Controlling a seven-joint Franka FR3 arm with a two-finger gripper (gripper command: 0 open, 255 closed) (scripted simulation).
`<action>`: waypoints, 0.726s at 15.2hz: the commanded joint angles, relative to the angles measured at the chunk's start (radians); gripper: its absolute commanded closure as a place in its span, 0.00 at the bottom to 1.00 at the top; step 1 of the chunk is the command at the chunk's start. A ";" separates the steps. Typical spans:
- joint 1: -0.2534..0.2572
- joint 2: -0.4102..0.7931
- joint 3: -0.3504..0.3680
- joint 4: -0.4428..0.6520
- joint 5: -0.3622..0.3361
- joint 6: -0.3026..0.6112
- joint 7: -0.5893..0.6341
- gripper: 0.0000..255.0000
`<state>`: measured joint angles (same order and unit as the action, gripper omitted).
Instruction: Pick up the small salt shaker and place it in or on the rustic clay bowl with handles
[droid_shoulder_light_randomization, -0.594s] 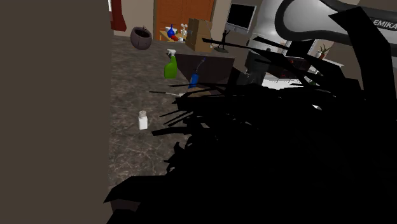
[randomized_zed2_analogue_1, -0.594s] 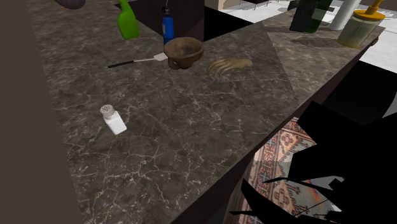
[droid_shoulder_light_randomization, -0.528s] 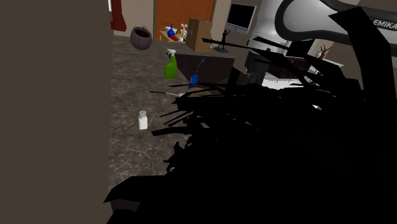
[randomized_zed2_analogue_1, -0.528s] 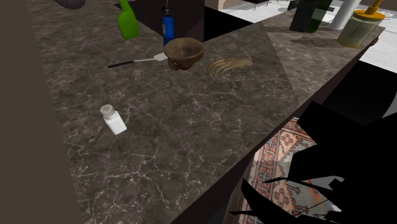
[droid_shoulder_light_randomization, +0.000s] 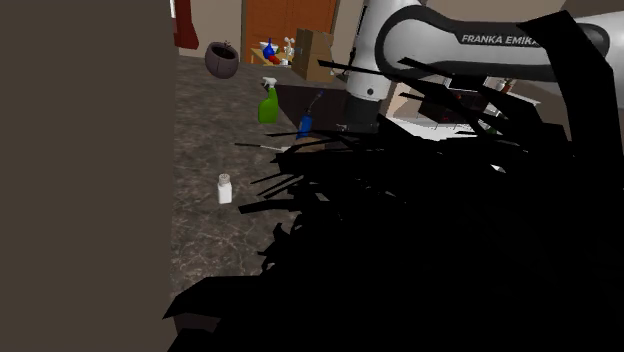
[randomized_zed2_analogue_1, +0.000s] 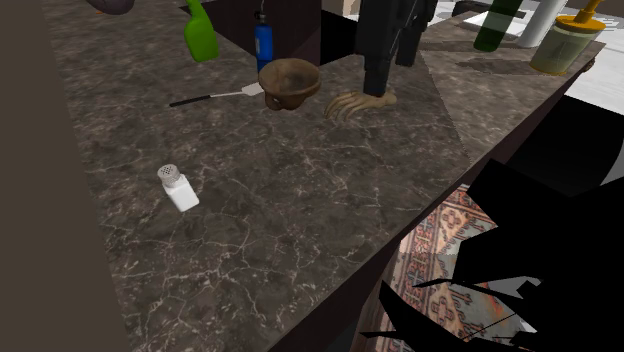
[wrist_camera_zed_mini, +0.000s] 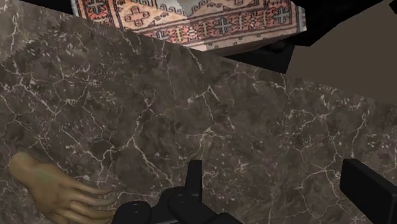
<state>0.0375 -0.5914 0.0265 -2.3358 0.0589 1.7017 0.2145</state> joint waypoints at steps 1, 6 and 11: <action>0.000 0.076 0.011 0.032 0.012 0.046 0.027 0.00; 0.005 0.253 0.045 0.109 0.038 0.150 0.103 0.00; 0.011 0.438 0.071 0.219 0.050 0.231 0.177 0.00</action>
<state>0.0470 -0.1960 0.0923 -2.1516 0.1069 1.9225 0.3746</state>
